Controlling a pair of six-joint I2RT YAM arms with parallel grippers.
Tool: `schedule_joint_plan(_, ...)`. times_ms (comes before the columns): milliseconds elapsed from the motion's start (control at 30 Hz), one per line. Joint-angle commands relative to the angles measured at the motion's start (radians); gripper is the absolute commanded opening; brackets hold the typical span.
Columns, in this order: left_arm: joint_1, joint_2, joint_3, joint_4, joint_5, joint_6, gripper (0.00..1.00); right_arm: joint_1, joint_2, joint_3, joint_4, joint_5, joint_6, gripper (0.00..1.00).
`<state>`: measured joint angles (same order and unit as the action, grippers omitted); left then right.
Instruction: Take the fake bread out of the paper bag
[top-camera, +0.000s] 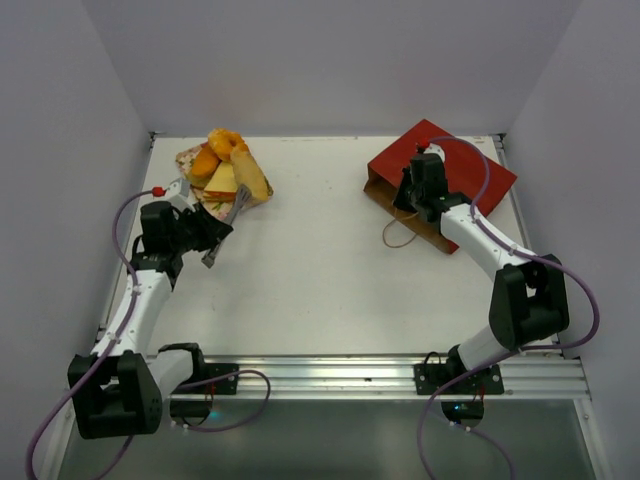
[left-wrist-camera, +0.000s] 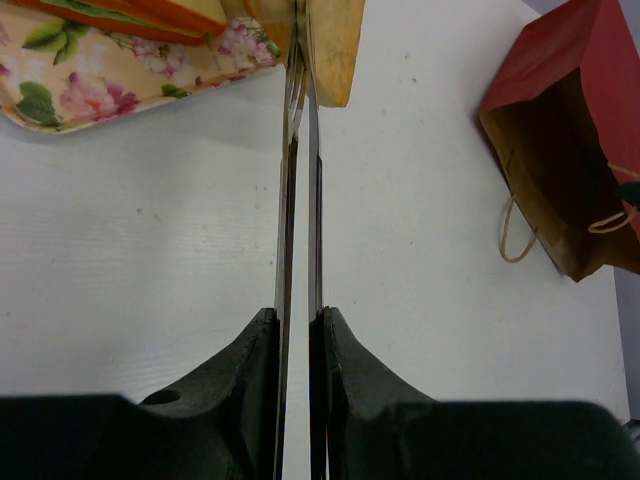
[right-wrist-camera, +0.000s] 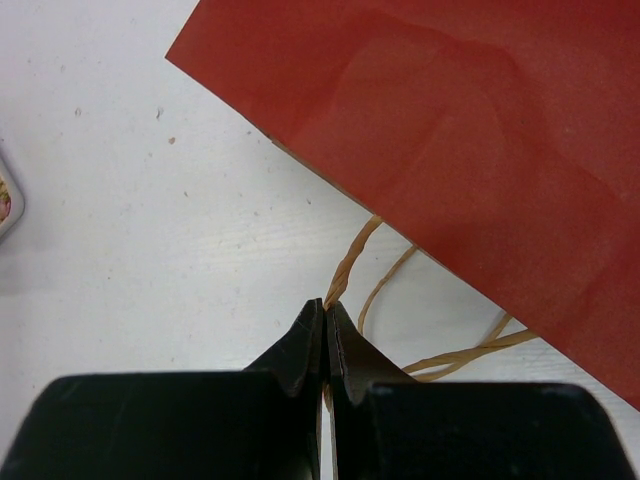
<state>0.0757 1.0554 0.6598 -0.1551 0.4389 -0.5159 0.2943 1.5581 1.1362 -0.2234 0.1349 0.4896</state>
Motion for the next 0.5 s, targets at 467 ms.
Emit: schedule_joint_plan(467, 0.165, 0.040, 0.044, 0.057, 0.250, 0.040, 0.04, -0.003, -0.010, -0.012, 0.042, -0.023, 0.010, 0.00)
